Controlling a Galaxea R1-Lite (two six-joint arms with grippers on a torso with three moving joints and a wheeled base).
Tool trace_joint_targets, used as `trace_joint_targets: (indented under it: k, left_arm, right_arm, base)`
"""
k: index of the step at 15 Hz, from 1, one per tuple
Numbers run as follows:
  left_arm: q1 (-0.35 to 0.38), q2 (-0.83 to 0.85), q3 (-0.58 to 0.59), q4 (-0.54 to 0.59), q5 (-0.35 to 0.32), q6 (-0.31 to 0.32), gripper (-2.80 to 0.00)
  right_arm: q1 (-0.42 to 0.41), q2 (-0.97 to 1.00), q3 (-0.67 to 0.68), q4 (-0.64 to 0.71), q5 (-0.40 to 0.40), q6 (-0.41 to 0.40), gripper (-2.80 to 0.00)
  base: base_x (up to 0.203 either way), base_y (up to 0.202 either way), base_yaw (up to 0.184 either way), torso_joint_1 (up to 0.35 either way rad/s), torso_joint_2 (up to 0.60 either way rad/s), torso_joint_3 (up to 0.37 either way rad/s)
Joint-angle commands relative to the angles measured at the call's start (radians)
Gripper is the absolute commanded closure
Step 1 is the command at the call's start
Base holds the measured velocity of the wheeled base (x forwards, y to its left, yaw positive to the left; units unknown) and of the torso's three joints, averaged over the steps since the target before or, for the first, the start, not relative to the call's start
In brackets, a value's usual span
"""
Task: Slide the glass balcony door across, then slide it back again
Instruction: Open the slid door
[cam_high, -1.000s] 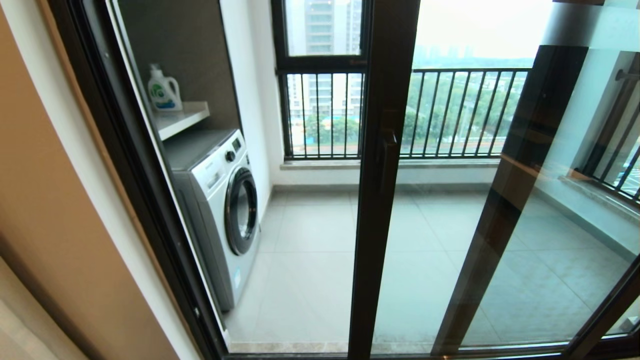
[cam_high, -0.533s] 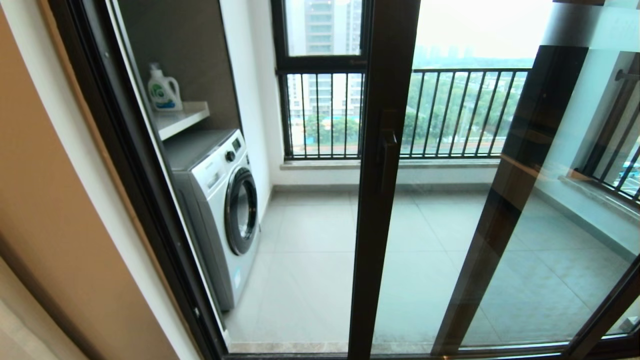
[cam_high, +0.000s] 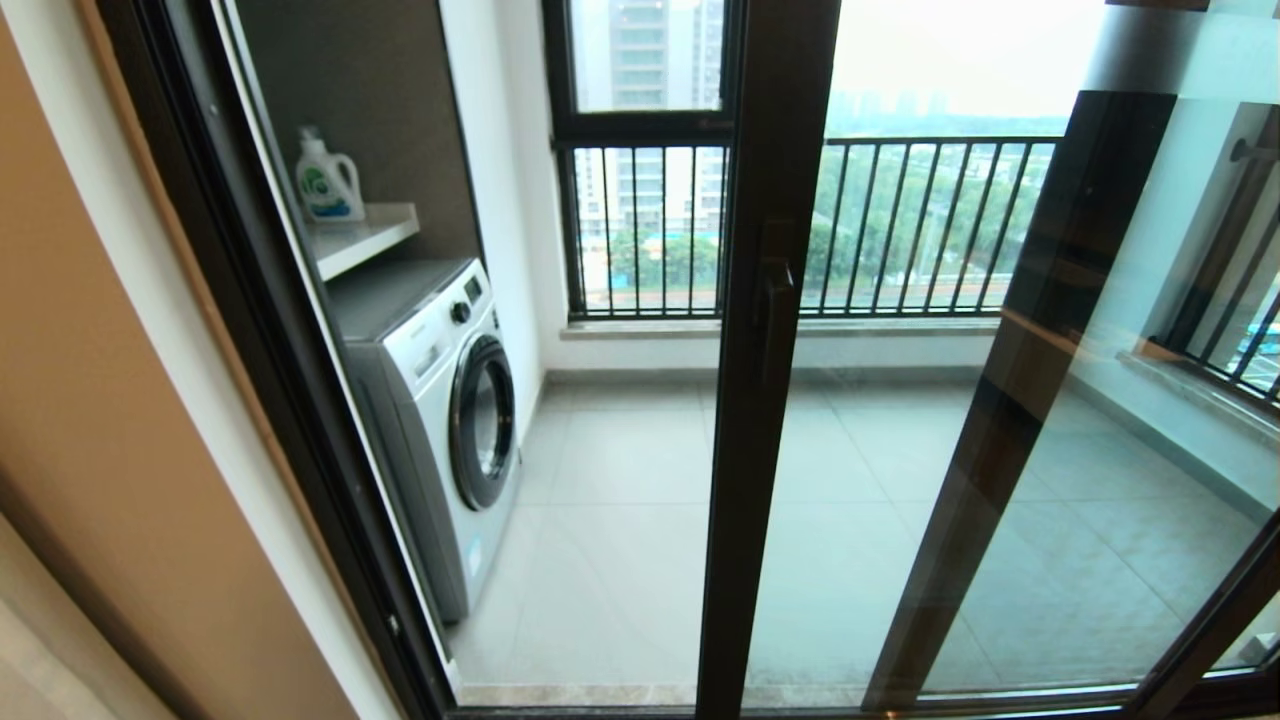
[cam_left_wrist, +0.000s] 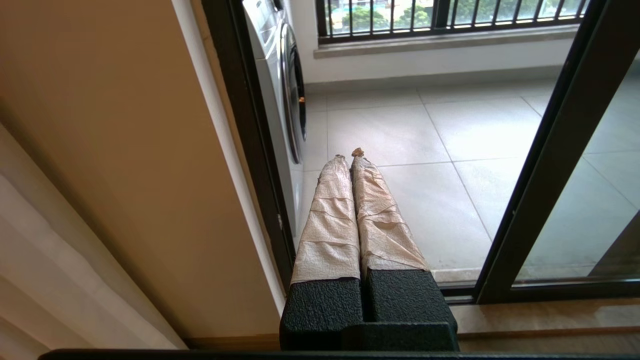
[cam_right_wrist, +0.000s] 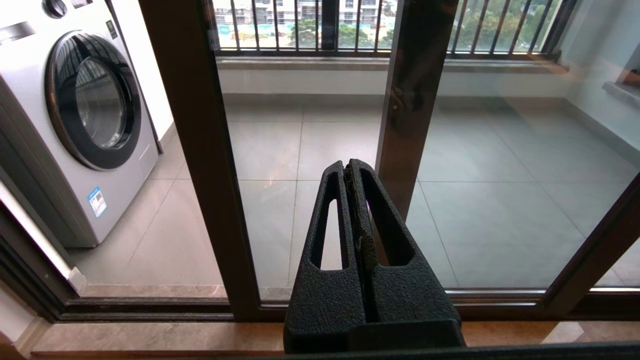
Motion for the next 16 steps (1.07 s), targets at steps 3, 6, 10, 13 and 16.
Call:
trace_joint_targets:
  k: [3,6,10,13,16]
  left_arm:
    - [0.0,0.003,0.002,0.0,-0.001,0.0,0.0]
    - [0.0,0.003,0.002,0.0,-0.001,0.0,0.0]
    - [0.0,0.003,0.002,0.0,-0.001,0.0,0.0]
    - [0.0,0.003,0.002,0.0,-0.001,0.0,0.0]
    - [0.0,0.003,0.002,0.0,-0.001,0.0,0.0]
  right_arm:
    - [0.002,0.192,-0.177,-0.002,0.038,0.1,0.0]
    - [0.013,0.506,-0.328,-0.07,0.148,0.168,0.0]
    - [0.076,0.949,-0.448,-0.331,0.254,0.158,0.0]
    - [0.288,1.165,-0.605,-0.456,0.216,0.138,0.0]
    - [0.473,1.356,-0.723,-0.503,0.091,0.091,0.0]
  base:
    - [0.0,0.0,0.0,0.0,0.0,0.0]
    - [0.0,0.0,0.0,0.0,0.0,0.0]
    - [0.0,0.0,0.0,0.0,0.0,0.0]
    - [0.0,0.0,0.0,0.0,0.0,0.0]
    - [0.0,0.0,0.0,0.0,0.0,0.0]
